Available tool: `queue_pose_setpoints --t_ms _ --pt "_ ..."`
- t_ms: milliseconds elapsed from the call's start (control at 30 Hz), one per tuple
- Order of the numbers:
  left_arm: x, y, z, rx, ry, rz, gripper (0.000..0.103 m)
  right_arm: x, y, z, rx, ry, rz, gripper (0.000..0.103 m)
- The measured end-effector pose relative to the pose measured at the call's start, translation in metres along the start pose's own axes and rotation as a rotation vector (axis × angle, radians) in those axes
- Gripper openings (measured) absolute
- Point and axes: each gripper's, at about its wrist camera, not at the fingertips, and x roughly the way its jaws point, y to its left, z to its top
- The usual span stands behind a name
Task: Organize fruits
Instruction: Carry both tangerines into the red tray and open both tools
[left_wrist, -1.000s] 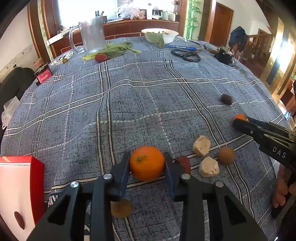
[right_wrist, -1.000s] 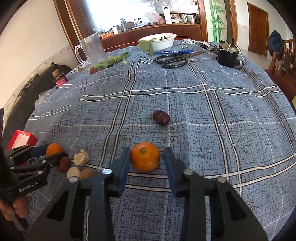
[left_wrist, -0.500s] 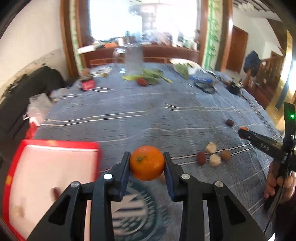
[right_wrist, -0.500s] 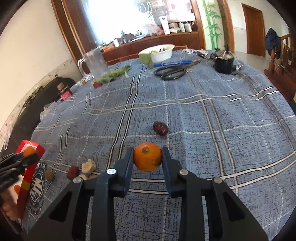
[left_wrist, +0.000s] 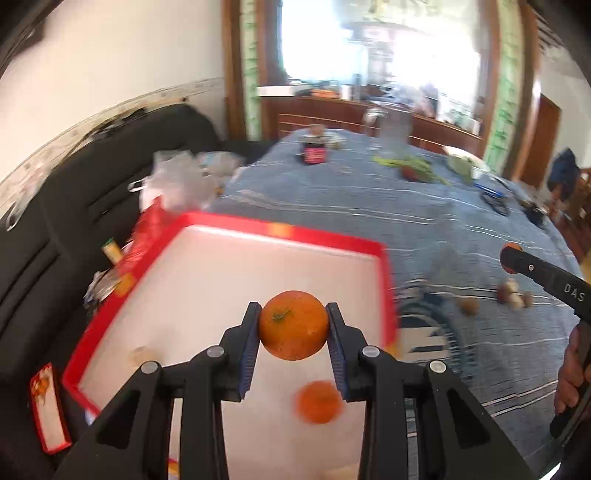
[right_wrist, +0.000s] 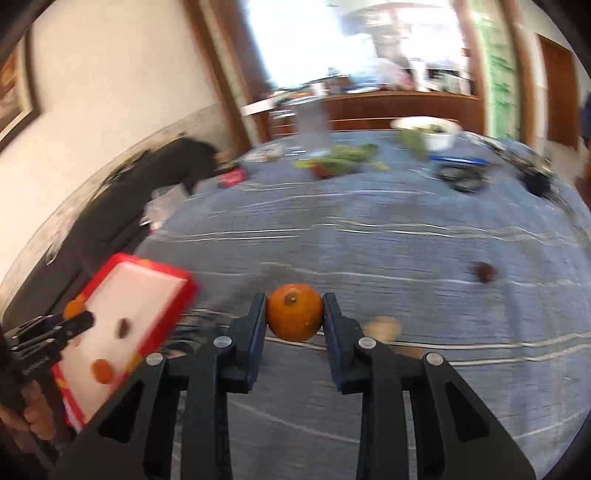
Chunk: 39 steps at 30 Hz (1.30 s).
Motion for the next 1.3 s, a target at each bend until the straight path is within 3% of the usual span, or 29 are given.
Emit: queue_pose_setpoints --t_ms 267,467,833,967,1133,1300 --pt "0.011 0.060 -0.005 -0.078 0.014 0.096 0.034 0.046 0.117 0.000 -0.141 0.077 0.154 0.032" --pt "0.029 0.085 -0.005 -0.105 0.052 0.136 0.034 0.085 0.165 -0.004 -0.170 0.146 0.187 0.032" --pt "0.056 0.096 -0.012 -0.110 0.124 0.168 0.034 0.129 0.178 -0.011 -0.157 0.250 0.131 0.032" --pt "0.055 0.093 -0.013 -0.083 0.117 0.196 0.035 0.139 0.178 -0.015 -0.162 0.285 0.090 0.032" --pt "0.046 0.089 -0.016 -0.065 0.104 0.230 0.050 0.144 0.182 -0.016 -0.183 0.296 0.062 0.034" --pt "0.018 0.084 -0.014 -0.057 0.032 0.263 0.061 0.135 0.184 -0.018 -0.199 0.292 0.058 0.034"
